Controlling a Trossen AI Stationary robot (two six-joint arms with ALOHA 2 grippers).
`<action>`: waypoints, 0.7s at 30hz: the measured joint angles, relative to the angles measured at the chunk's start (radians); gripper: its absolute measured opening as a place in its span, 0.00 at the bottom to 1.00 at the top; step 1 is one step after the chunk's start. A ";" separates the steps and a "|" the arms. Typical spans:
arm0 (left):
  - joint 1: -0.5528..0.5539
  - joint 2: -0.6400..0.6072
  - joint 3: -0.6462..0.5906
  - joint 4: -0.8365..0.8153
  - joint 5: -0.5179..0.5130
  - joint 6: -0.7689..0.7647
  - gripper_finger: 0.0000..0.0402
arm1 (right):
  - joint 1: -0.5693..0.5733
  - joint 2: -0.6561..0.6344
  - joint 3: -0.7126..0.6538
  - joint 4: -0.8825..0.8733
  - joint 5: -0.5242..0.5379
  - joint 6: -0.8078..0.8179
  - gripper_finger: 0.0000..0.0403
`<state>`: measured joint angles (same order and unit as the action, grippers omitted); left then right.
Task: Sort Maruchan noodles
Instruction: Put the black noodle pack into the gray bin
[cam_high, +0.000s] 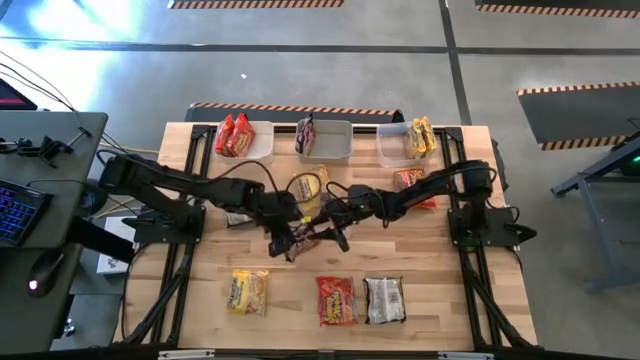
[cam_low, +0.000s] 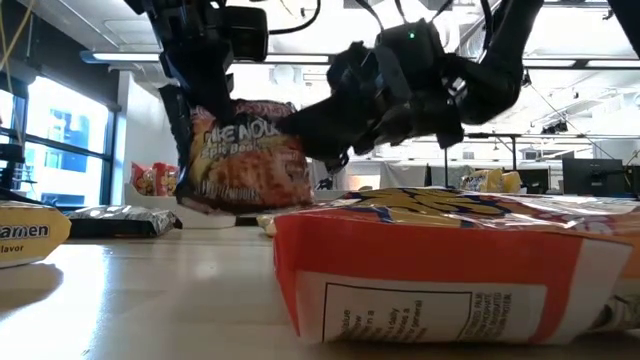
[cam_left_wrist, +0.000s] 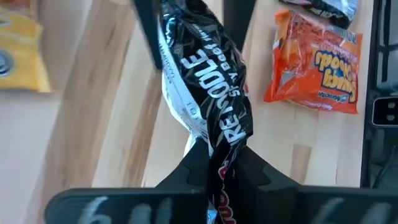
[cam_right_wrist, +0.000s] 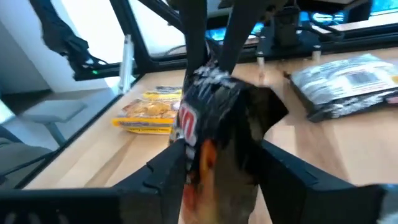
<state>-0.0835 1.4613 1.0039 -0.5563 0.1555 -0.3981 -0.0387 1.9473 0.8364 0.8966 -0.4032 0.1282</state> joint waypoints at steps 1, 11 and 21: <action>0.012 -0.014 0.000 -0.014 0.001 0.000 0.03 | 0.000 -0.020 0.000 -0.035 0.004 -0.014 0.41; 0.183 -0.138 0.007 -0.067 -0.011 -0.011 0.03 | 0.008 -0.393 0.000 -0.675 0.339 -0.207 0.42; 0.404 -0.053 0.239 -0.185 -0.037 0.020 0.03 | 0.005 -0.546 -0.001 -0.916 0.522 -0.259 0.15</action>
<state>0.3203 1.4088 1.2424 -0.7409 0.1184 -0.3779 -0.0336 1.4013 0.8350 -0.0190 0.1191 -0.1308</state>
